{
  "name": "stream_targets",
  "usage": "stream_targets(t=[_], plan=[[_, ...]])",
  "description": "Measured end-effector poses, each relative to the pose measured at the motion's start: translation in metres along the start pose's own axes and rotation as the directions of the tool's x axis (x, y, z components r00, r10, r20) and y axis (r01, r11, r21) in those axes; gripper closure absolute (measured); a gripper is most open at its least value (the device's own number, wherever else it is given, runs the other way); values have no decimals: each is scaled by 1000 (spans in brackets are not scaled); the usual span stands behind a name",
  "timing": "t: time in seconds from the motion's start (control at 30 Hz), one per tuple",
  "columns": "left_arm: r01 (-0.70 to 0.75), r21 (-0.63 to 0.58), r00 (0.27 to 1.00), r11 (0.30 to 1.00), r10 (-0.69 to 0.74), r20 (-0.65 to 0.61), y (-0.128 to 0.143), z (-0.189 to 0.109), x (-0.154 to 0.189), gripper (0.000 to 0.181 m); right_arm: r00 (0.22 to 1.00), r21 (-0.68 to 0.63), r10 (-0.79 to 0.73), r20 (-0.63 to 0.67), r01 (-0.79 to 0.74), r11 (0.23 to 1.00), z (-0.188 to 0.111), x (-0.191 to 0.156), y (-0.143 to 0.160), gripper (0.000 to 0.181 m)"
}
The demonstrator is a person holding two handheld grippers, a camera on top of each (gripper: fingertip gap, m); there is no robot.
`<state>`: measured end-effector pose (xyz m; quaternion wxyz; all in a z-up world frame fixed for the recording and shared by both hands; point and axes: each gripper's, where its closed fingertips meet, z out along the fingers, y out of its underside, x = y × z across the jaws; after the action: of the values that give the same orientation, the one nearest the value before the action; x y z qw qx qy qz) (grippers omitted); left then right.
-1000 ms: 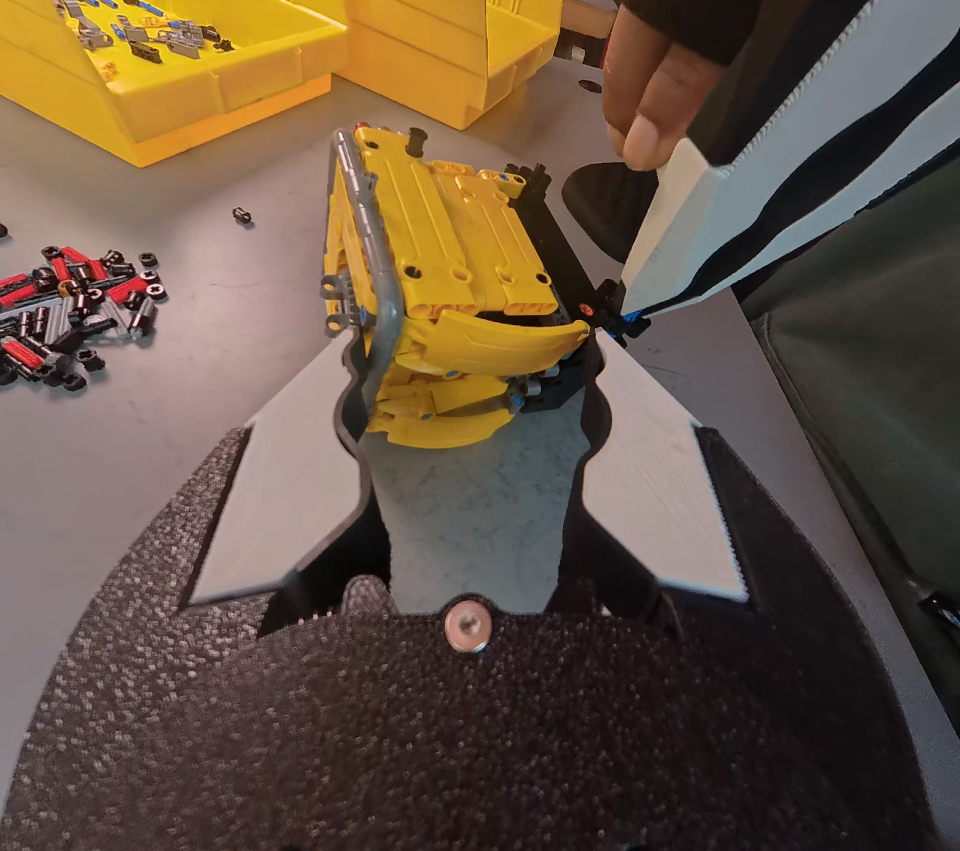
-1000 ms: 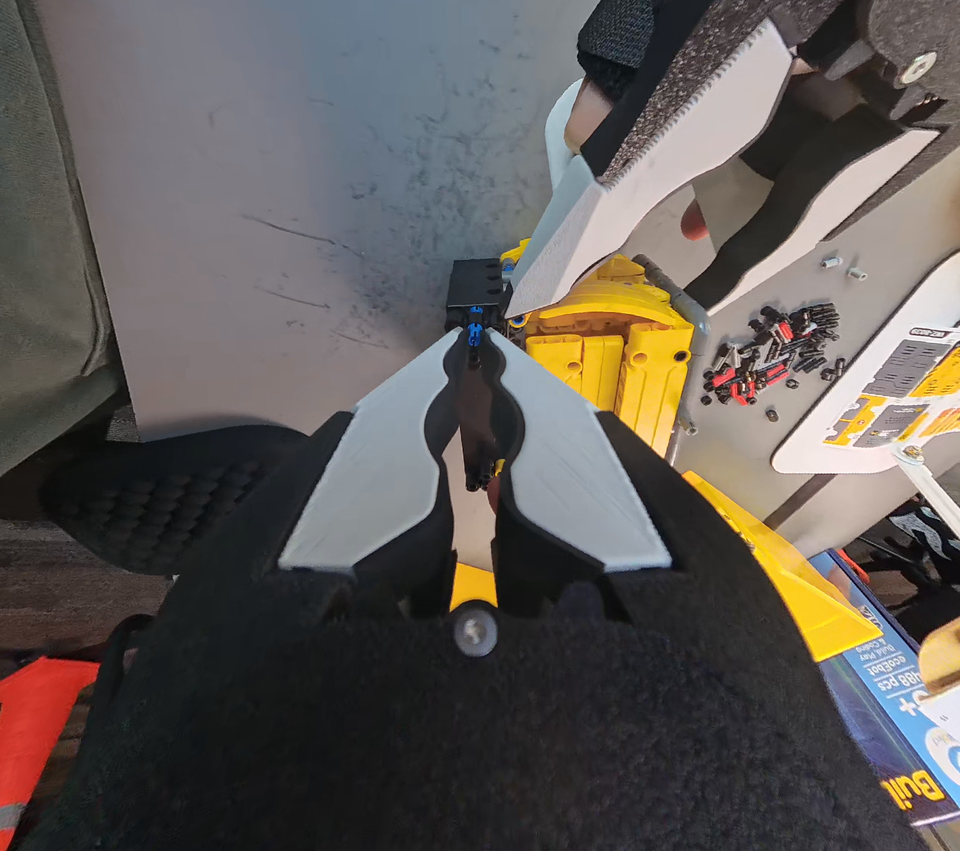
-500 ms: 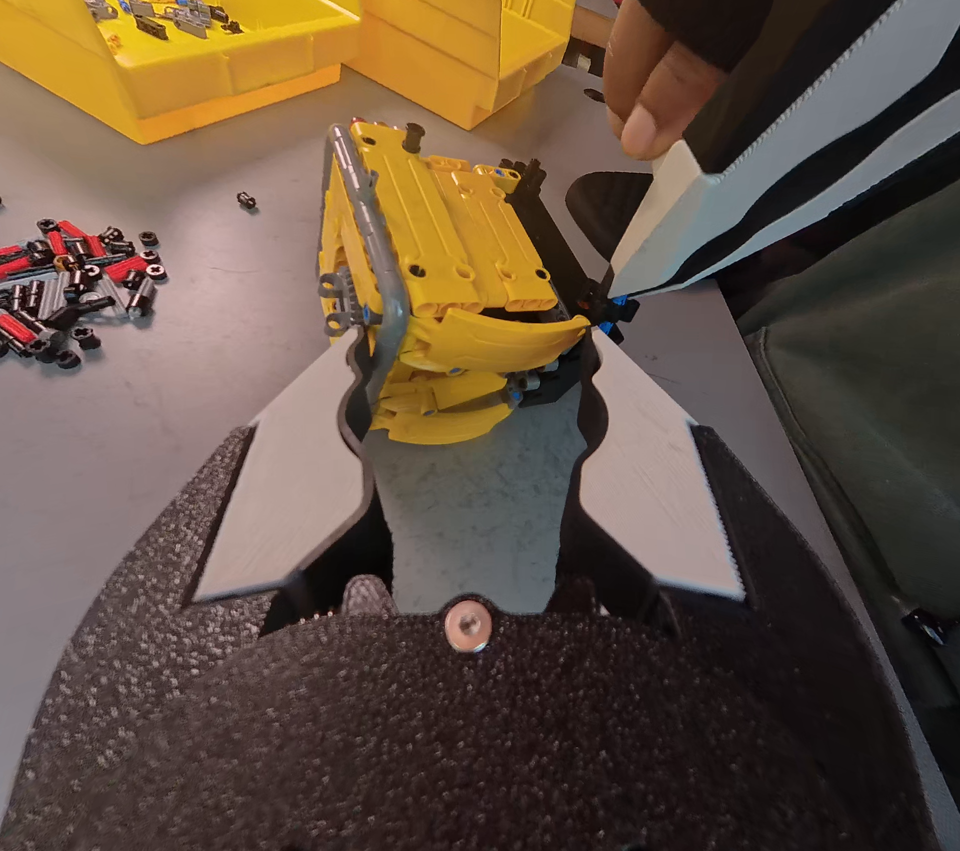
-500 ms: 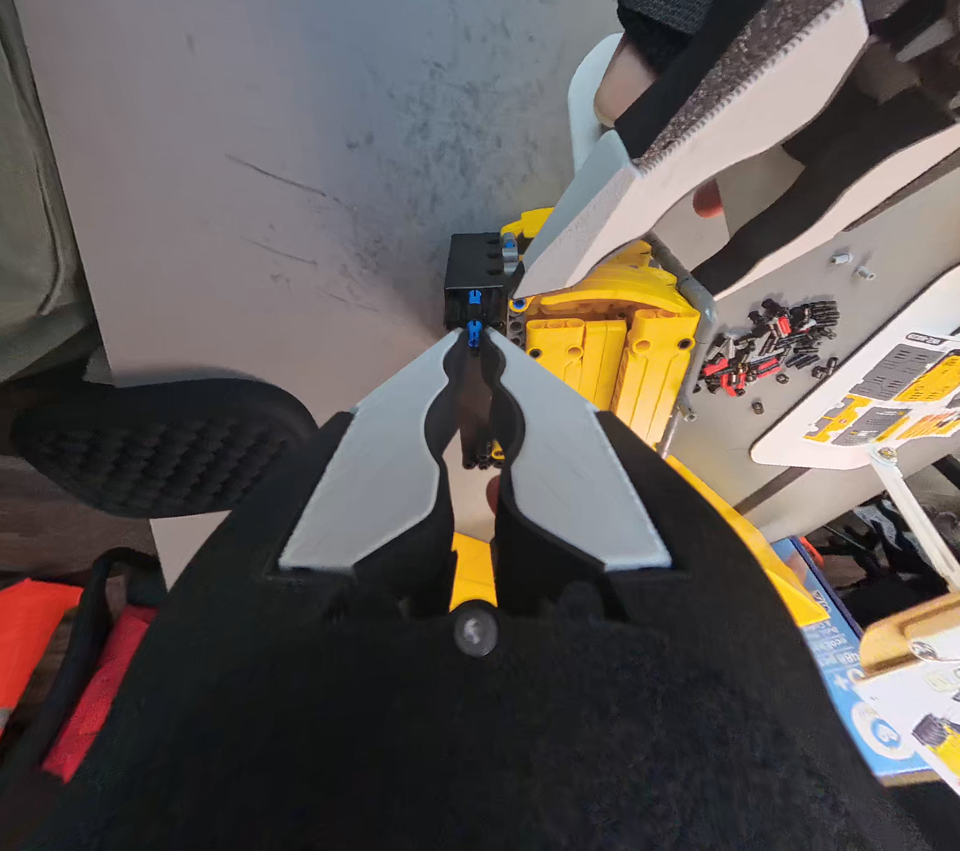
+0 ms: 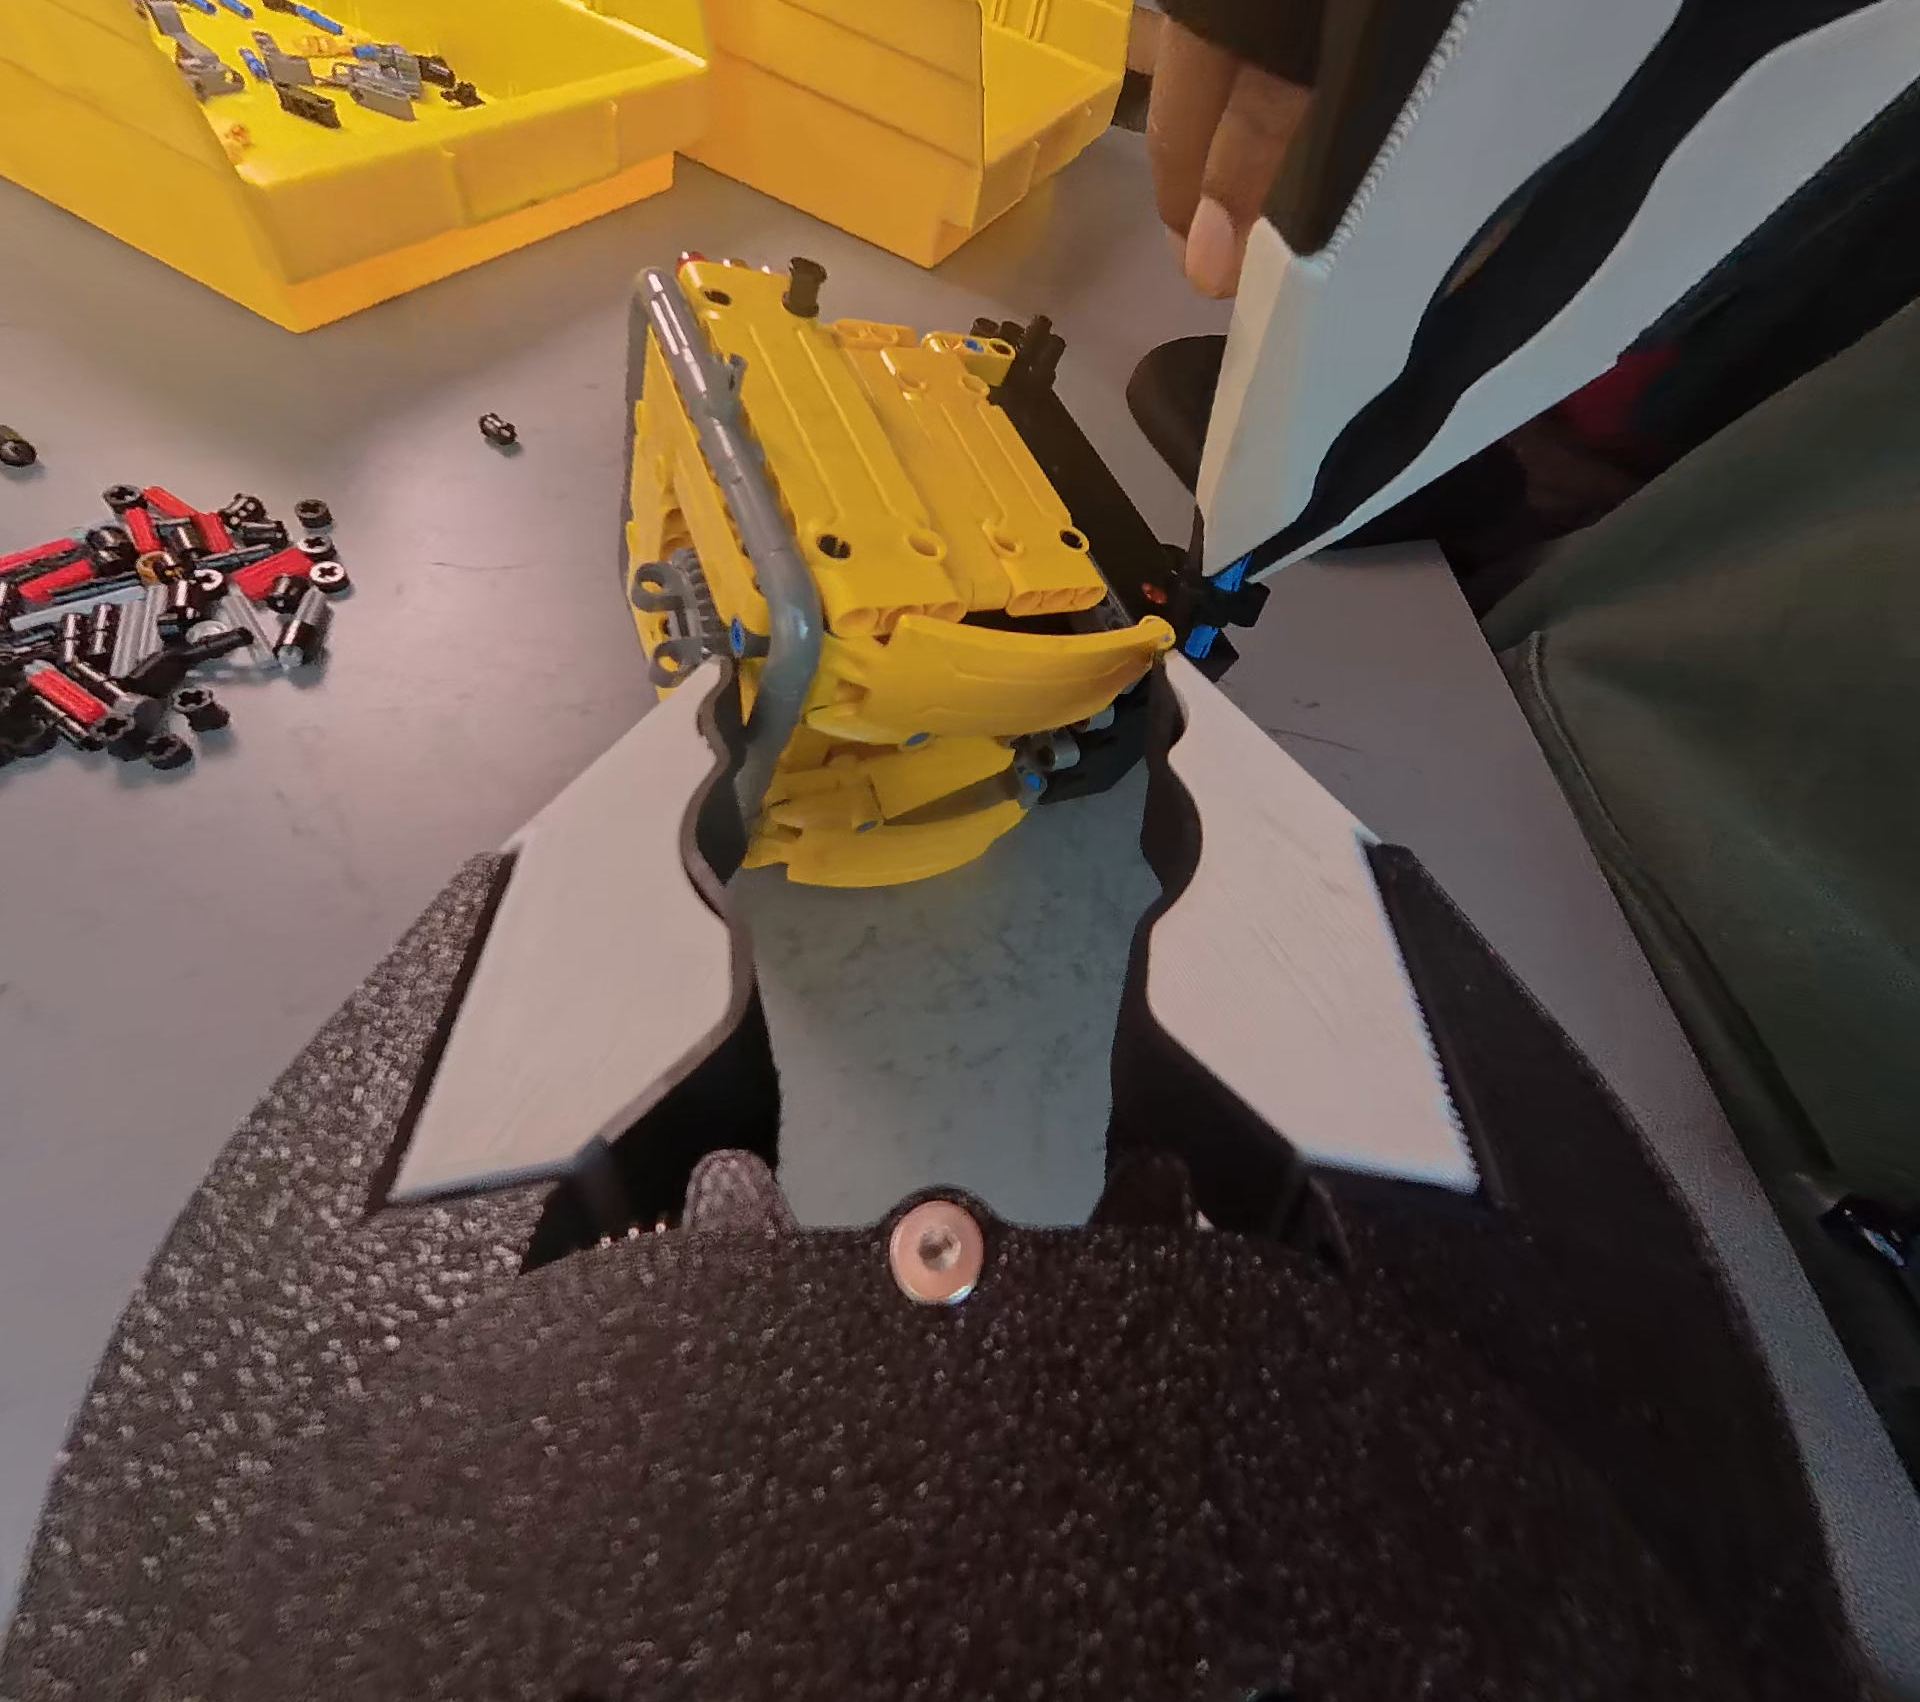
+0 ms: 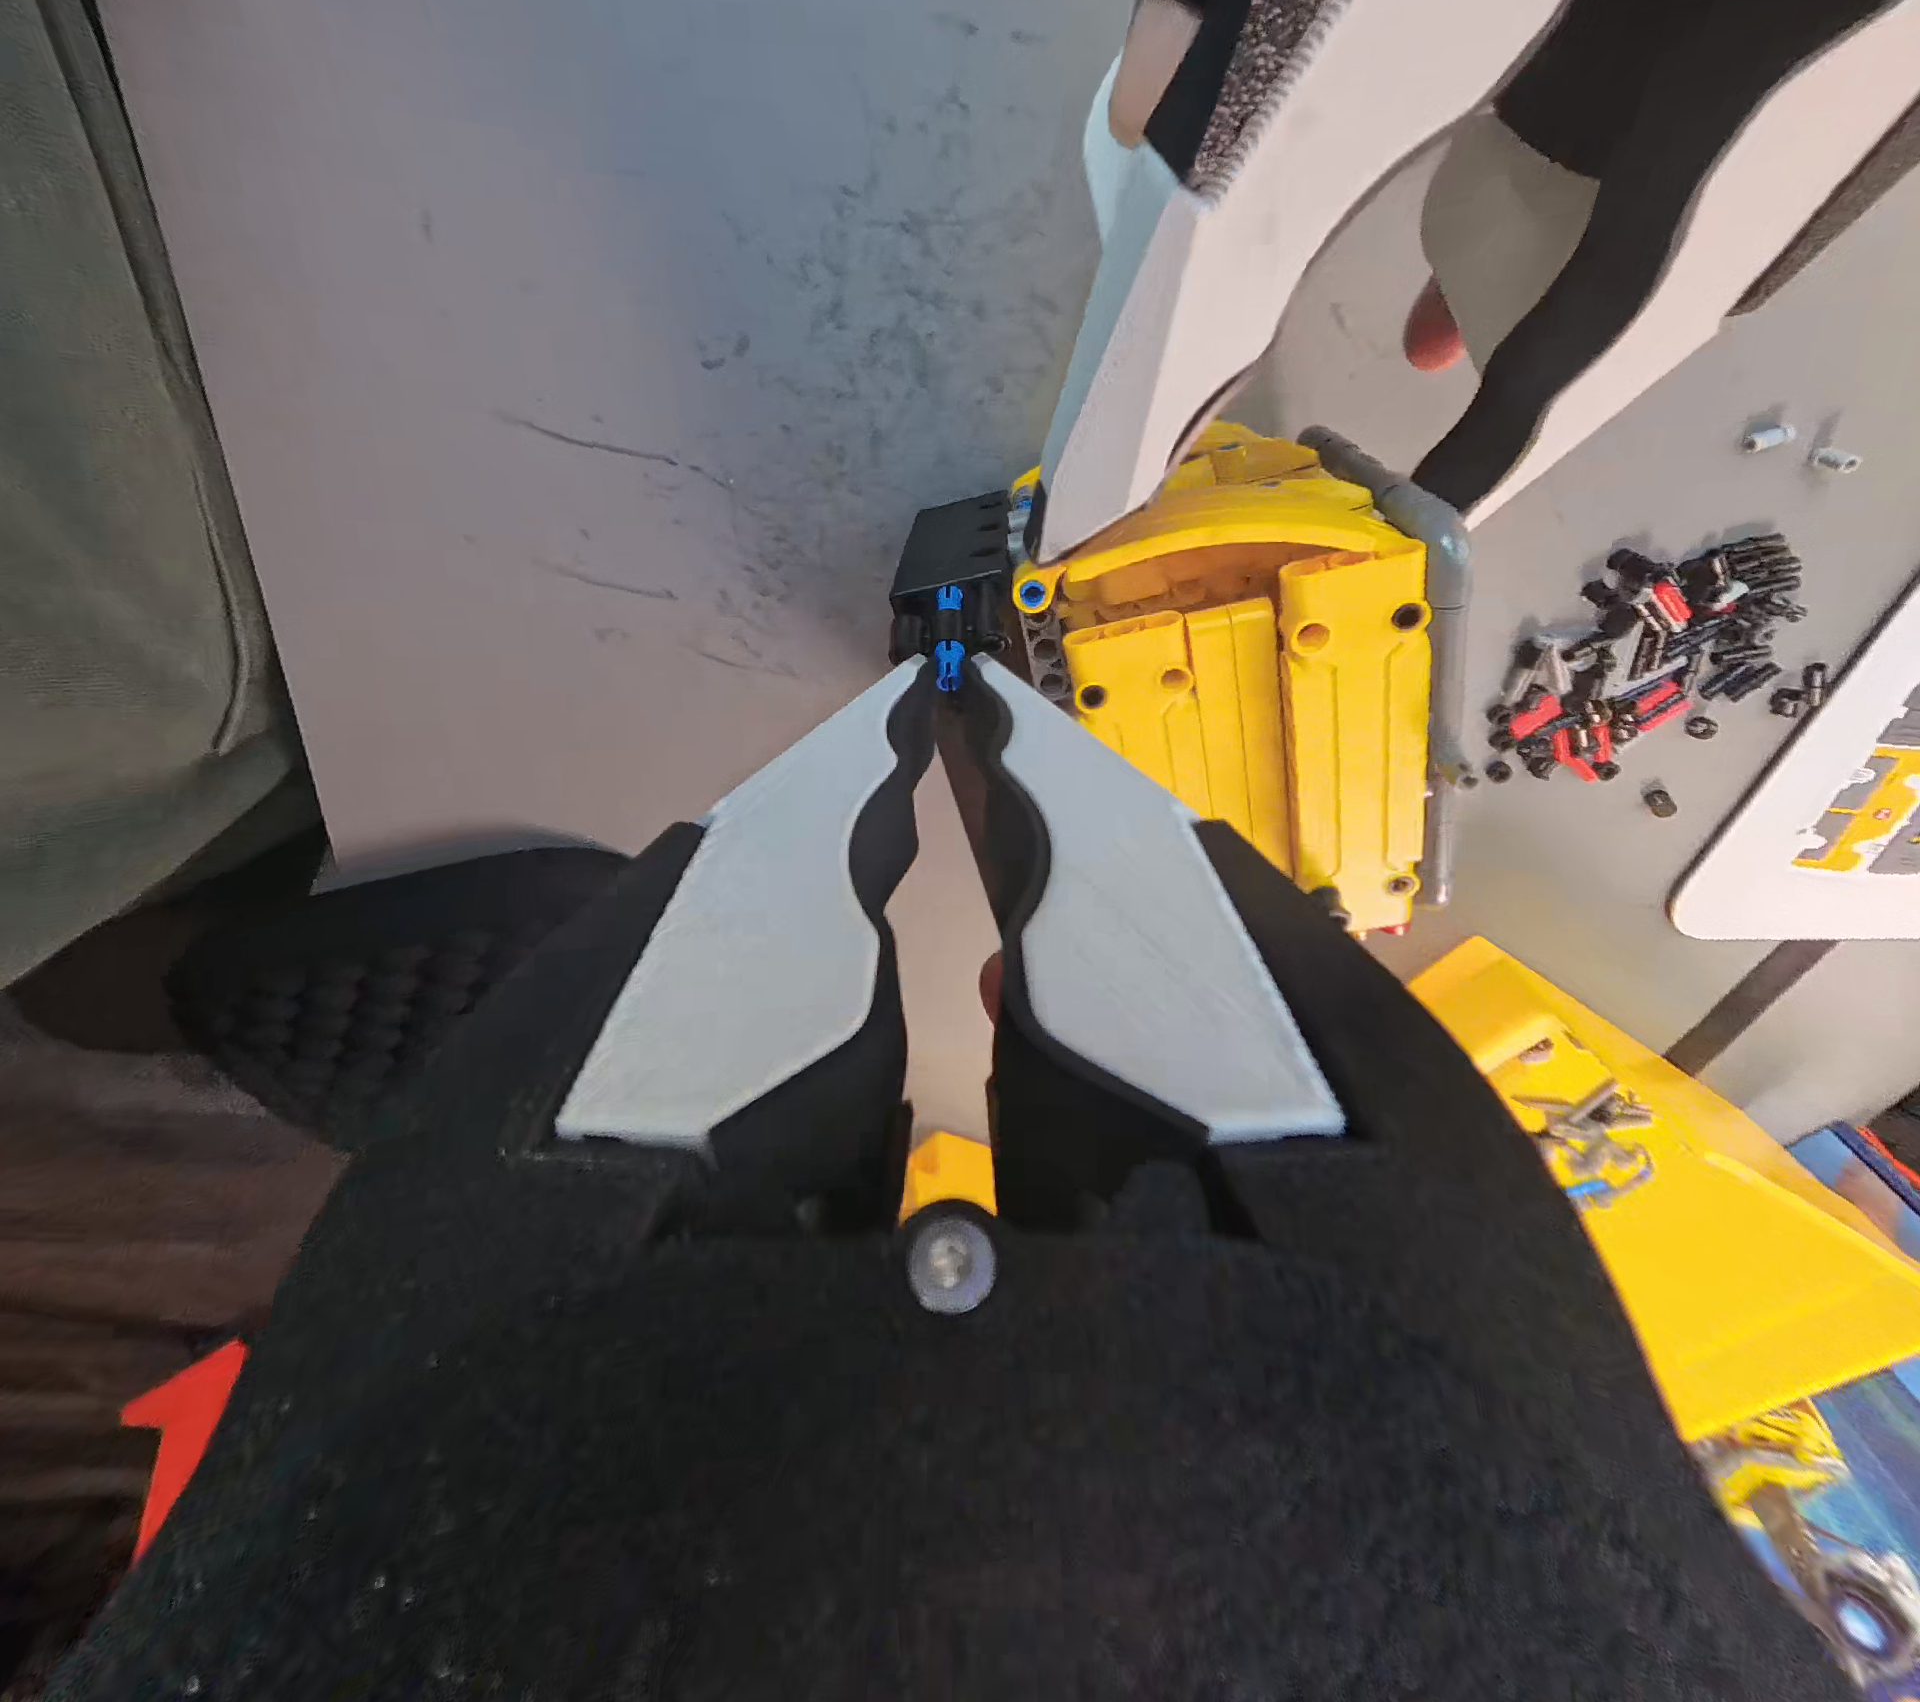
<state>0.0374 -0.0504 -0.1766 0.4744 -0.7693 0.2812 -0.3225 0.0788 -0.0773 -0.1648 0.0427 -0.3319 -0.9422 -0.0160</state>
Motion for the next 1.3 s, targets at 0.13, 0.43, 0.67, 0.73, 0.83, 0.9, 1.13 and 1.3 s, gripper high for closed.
stream_targets(t=[0.13, 0.43, 0.67, 0.73, 0.83, 0.9, 1.13, 1.3], plan=[[-48, 16, 999, 999, 47, 12, -3, 0, 3, 91, 998, 99, 41, -41, -37, 994, -1, 3, 0, 178], [-51, 1, 995, 999, 50, 81, 0, 9, -4, 90, 993, 259, 89, -78, -66, 964, -1, 4, -2, 177], [-31, -4, 993, 1000, 31, 112, 1, 10, -5, 90, 954, 348, 299, 20, -287, 893, -2, 5, 0, 173], [-21, -3, 993, 1000, 21, 113, 1, 10, -5, 90, 933, 364, 355, 63, -353, 862, -2, 4, 0, 171], [-16, -5, 993, 1000, 17, 117, 2, 11, -5, 90, 892, 380, 434, 130, -449, 809, -2, 4, 0, 170], [-12, -5, 993, 1000, 13, 119, 2, 11, -5, 90, 856, 382, 485, 179, -515, 768, -3, 4, 0, 169], [1, -7, 992, 1000, 0, 129, 2, 10, -5, 92, 741, 370, 617, 265, -669, 645, -2, 4, 1, 170], [5, -8, 991, 1000, -4, 131, 2, 10, -5, 92, 780, 396, 590, 208, -619, 678, -3, 2, -1, 177]])
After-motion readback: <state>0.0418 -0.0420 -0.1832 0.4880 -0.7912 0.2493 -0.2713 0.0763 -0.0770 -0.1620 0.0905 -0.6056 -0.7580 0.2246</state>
